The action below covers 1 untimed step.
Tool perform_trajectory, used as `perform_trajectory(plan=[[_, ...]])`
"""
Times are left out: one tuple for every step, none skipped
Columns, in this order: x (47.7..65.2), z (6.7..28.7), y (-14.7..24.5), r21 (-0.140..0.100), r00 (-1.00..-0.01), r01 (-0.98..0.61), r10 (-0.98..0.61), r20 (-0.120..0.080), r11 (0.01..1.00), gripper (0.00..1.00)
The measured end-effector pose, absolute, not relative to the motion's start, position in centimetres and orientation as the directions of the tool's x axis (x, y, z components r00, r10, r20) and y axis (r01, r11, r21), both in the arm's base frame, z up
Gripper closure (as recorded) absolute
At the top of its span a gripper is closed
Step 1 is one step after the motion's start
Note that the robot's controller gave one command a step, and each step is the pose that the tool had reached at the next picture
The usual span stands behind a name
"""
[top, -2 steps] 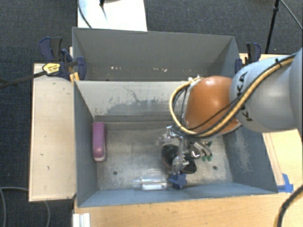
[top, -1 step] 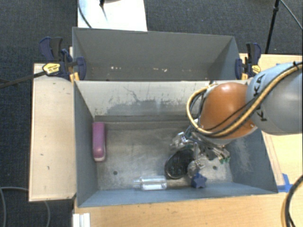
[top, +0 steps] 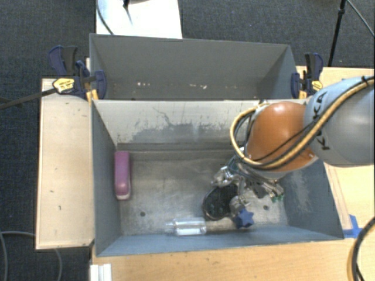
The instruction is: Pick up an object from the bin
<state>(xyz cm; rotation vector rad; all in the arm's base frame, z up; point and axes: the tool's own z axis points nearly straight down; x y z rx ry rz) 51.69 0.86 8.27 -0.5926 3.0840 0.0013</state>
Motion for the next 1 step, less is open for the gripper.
perform_trajectory(plan=[[52.66, 24.82, 1.01, -0.005, -0.803, -0.596, -0.596, -0.008, 0.803, 1.0]])
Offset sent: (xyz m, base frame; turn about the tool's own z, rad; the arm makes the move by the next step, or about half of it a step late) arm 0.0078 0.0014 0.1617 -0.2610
